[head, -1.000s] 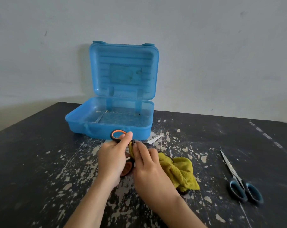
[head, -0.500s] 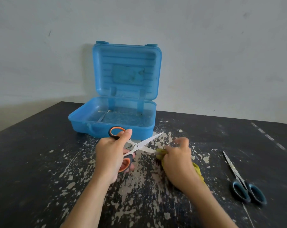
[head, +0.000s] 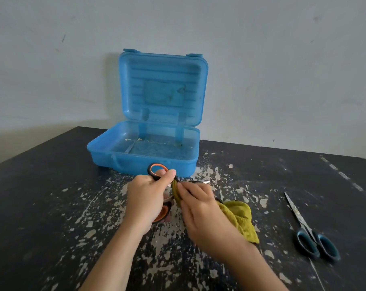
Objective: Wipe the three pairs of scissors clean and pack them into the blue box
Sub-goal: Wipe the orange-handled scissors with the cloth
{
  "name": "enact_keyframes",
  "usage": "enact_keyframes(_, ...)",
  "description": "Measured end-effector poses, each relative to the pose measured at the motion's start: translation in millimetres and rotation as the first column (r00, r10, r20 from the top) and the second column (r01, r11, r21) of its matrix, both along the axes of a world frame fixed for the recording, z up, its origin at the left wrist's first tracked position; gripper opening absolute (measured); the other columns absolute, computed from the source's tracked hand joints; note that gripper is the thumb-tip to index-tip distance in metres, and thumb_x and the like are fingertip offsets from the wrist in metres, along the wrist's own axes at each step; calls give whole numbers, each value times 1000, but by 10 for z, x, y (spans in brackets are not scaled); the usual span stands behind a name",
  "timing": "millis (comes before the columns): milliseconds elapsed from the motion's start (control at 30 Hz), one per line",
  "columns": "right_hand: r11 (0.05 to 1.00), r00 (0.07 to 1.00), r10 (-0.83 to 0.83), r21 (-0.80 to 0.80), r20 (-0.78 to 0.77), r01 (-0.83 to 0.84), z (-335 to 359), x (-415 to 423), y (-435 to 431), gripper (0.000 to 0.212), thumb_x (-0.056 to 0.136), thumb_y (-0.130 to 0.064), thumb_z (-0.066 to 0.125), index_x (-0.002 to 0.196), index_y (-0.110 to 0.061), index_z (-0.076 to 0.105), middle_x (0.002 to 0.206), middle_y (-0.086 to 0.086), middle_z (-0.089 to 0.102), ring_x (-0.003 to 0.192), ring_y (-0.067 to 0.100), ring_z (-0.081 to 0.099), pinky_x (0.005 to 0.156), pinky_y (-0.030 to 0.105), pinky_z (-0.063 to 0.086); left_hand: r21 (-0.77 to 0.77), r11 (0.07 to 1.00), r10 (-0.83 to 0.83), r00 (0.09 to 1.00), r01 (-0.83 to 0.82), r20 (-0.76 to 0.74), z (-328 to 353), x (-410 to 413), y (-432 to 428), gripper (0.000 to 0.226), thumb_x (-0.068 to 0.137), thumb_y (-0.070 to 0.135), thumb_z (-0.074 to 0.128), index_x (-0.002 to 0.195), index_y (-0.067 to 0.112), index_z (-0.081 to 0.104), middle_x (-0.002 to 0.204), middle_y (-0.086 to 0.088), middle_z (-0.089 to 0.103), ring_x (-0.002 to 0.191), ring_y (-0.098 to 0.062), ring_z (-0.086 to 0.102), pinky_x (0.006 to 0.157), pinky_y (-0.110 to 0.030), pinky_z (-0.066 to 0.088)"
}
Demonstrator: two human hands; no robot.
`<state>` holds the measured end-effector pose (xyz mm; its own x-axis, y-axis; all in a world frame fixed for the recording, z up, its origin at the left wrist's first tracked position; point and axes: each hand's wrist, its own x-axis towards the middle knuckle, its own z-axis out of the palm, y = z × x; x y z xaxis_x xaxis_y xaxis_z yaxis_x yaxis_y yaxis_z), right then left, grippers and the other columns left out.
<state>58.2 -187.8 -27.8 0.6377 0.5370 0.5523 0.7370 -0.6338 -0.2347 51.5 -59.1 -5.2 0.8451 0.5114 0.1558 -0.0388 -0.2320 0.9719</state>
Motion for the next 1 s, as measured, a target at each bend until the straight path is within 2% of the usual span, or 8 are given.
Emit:
enact_keyframes(167,1000,996,-7,-7,92,8,23,168,-106,30,71,-1,52,97,-6,65,89,2,63,87,15,43,78,21,44,50,996,-81,996,79,48,-11,6,-6,60,79,44,69,69,-15,62,59,-25,57,56,-16,45,56,-29,32)
enact_keyframes(300,999,999,23,-50,30,-21,34,230,-185,23,75,0,45,88,-6,63,79,2,59,81,18,42,69,27,45,126,989,-80,997,78,15,24,-40,-47,62,78,41,71,44,0,40,40,-4,32,42,-15,33,44,-23,26)
enact_keyframes(433,998,995,12,-54,-97,-18,29,315,-313,22,78,5,44,73,-12,56,68,-8,49,75,16,36,69,25,38,33,990,-132,989,135,-66,44,-39,15,60,78,43,71,62,-13,57,58,-27,56,38,-28,51,40,-25,39)
enact_keyframes(600,964,913,-251,8,-323,267,-14,535,-674,30,76,7,43,52,-10,40,52,3,42,50,17,32,48,26,32,-49,987,-158,983,154,-95,108,-54,93,50,80,42,69,63,-5,65,48,-18,63,34,-30,56,34,-23,43)
enact_keyframes(700,879,895,-309,262,-322,398,87,482,-715,25,84,5,48,62,-6,56,53,8,53,48,17,39,48,29,33,-82,992,-106,991,99,-87,100,-30,107,46,82,41,68,68,-3,66,49,-19,64,33,-29,56,33,-23,44)
enact_keyframes(800,820,953,-175,498,-249,281,274,223,-475,25,89,-6,53,95,-27,66,78,-13,64,70,4,56,61,10,42,-124,988,-100,992,90,-75,47,-7,48,44,81,40,70,66,-1,67,59,-24,65,36,-33,58,37,-30,47)
enact_keyframes(900,940,996,-82,331,-17,83,142,8,-85,31,84,2,56,108,-16,65,96,-3,63,88,14,52,78,16,43,-77,996,-47,999,47,0,17,1,-29,55,78,35,74,42,2,48,41,-10,47,35,-20,43,40,-28,36)
enact_keyframes(1000,985,987,-72,163,141,48,-55,27,71,38,71,7,58,107,-3,61,97,7,61,85,22,47,77,28,46,-47,998,-29,999,31,46,33,-3,-34,52,78,33,74,48,6,41,49,-5,29,49,-17,31,53,-33,26)
